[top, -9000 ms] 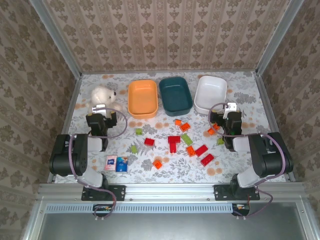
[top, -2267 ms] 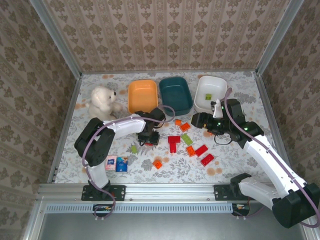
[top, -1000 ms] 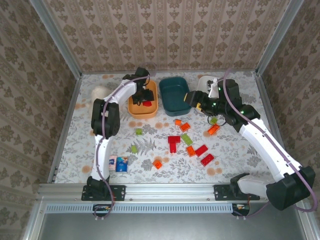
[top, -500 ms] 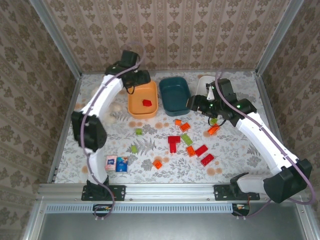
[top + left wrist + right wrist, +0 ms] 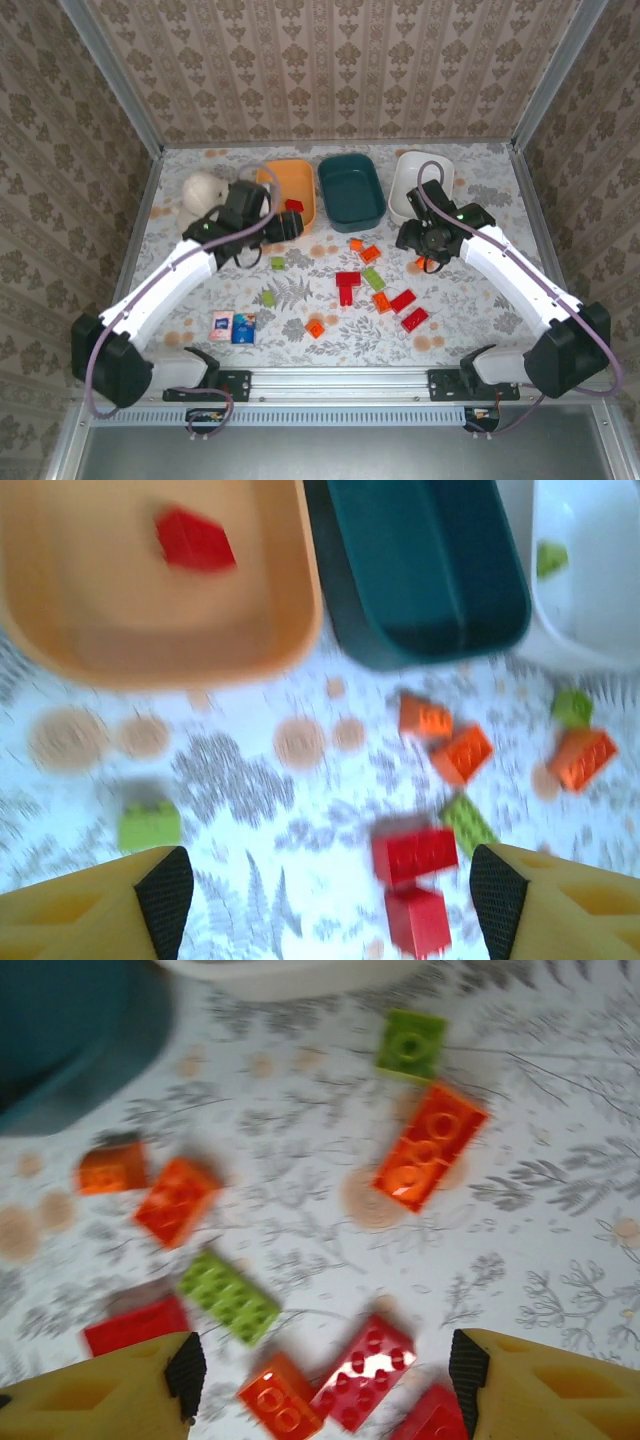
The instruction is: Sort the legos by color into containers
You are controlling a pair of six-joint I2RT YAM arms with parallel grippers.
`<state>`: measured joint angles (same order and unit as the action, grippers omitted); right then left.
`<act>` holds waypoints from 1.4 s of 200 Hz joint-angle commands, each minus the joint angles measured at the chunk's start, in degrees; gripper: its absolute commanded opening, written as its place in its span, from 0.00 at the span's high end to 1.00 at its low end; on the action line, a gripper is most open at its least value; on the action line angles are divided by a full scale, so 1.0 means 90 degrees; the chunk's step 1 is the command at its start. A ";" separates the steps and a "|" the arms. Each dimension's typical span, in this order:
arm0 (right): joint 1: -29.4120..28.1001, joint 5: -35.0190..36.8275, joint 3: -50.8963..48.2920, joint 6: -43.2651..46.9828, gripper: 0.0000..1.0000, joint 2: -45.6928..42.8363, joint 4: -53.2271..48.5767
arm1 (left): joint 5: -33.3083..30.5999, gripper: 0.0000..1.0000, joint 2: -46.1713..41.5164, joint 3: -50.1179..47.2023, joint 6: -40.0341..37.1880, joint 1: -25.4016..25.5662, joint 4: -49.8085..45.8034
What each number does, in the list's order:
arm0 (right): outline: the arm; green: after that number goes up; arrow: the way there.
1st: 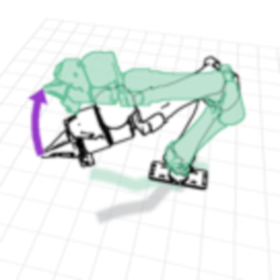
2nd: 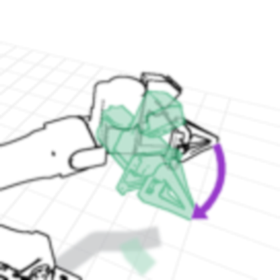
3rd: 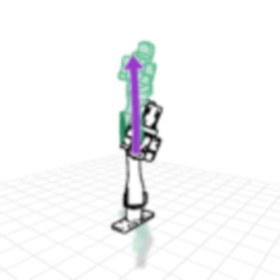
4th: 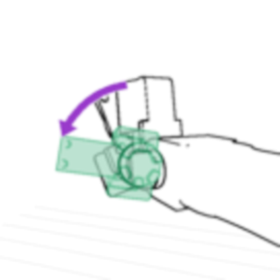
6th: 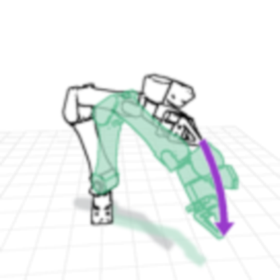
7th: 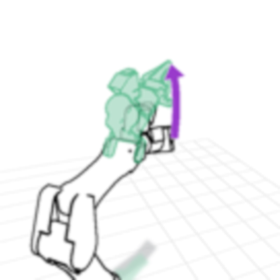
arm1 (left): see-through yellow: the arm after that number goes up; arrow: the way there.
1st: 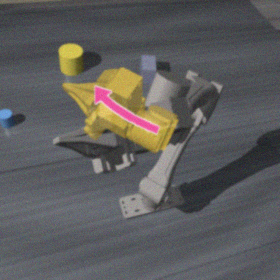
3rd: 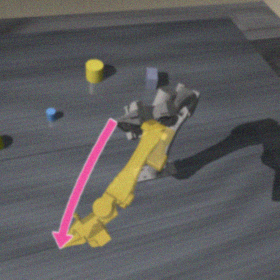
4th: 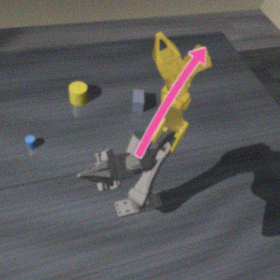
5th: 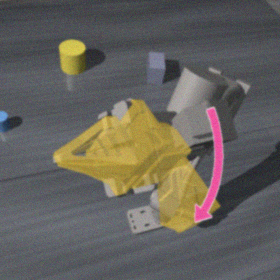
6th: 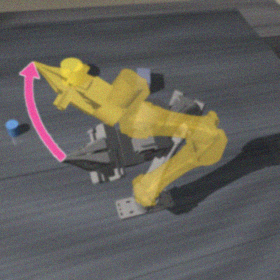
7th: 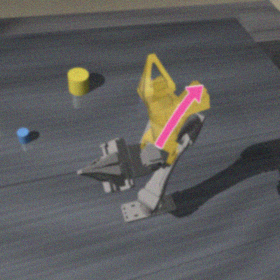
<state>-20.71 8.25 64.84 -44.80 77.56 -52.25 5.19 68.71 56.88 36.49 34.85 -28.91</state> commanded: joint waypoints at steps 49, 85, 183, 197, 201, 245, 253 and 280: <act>0.0888 -0.0298 -0.0493 -0.0541 0.23 0.1614 0.1260 | -0.0086 0.20 -0.1548 -0.1318 0.0701 0.0324 0.0751; 0.1214 -0.0465 -0.0535 -0.0667 0.28 0.2153 0.1618 | -0.0161 0.20 -0.1563 -0.1194 0.0662 0.0333 0.0595; 0.1076 -0.0116 -0.0448 -0.1148 0.87 0.2097 0.1221 | -0.0195 0.20 -0.1486 -0.1152 0.0623 0.0336 0.0555; 0.0704 0.0221 -0.0241 -0.1055 0.87 0.1571 0.0867 | -0.0300 0.20 -0.1500 -0.1114 0.0621 0.0332 0.0488; 0.0559 0.0329 -0.0136 -0.1008 0.87 0.1431 0.0771 | -0.0353 0.20 -0.1510 -0.1102 0.0623 0.0327 0.0459; -0.0969 0.0572 0.1705 0.0244 0.82 0.1815 0.1009 | -0.1072 0.20 -0.1584 -0.1032 0.0881 0.0179 -0.0156; -0.0963 0.0418 0.2125 0.0393 0.83 0.2242 0.1056 | -0.1121 0.20 -0.1597 -0.1043 0.0939 0.0115 -0.0245; -0.0799 0.0060 0.3751 0.0887 0.83 0.3803 0.0919 | -0.1250 0.20 -0.1674 -0.0962 0.1018 -0.0023 -0.0583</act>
<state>-29.95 10.50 90.11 -43.33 100.20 -41.76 -2.70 55.22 45.87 43.72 35.62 -29.47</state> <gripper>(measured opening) 0.290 0.799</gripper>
